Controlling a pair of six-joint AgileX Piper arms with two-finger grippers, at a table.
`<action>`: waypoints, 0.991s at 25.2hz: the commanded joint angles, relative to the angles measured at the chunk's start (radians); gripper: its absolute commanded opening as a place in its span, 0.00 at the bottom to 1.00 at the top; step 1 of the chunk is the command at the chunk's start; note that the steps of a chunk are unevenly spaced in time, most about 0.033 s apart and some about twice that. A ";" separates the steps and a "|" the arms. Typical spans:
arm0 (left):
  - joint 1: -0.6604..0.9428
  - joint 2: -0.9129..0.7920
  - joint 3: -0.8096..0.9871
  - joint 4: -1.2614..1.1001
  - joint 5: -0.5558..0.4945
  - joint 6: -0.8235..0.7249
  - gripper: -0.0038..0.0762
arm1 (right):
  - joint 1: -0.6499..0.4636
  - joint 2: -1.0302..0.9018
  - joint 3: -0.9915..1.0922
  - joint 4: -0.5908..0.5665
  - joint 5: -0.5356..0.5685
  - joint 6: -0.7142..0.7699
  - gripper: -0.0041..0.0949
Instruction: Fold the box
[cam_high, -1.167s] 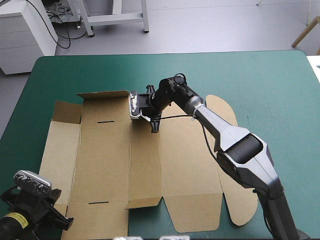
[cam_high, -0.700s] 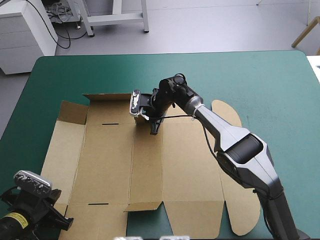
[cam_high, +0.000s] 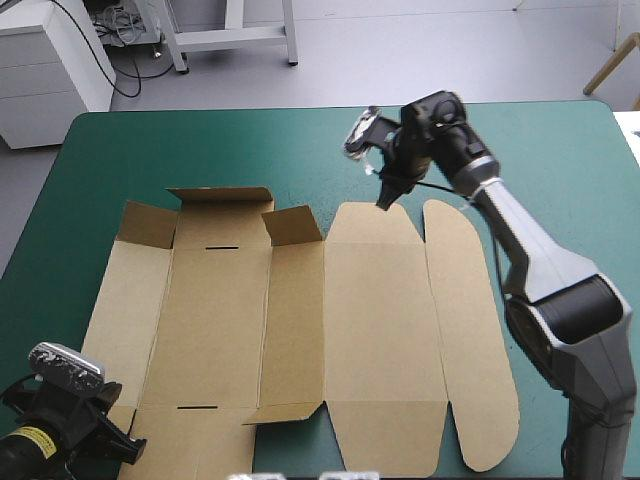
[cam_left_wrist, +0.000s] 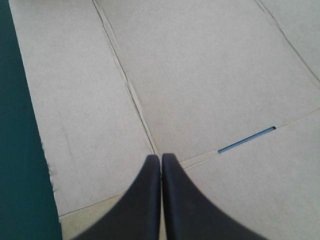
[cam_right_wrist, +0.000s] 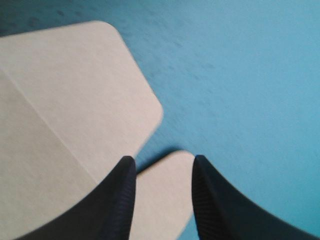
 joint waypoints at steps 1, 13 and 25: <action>-0.001 0.015 -0.031 -0.005 -0.020 -0.004 0.04 | -0.137 -0.177 0.048 -0.009 -0.014 0.112 0.27; -0.001 0.015 -0.031 -0.005 0.001 -0.004 0.04 | -0.618 -0.630 0.569 0.205 -0.014 0.278 0.10; -0.001 0.015 -0.031 -0.096 0.008 -0.006 0.04 | -0.744 -1.258 1.208 0.283 -0.032 0.286 0.10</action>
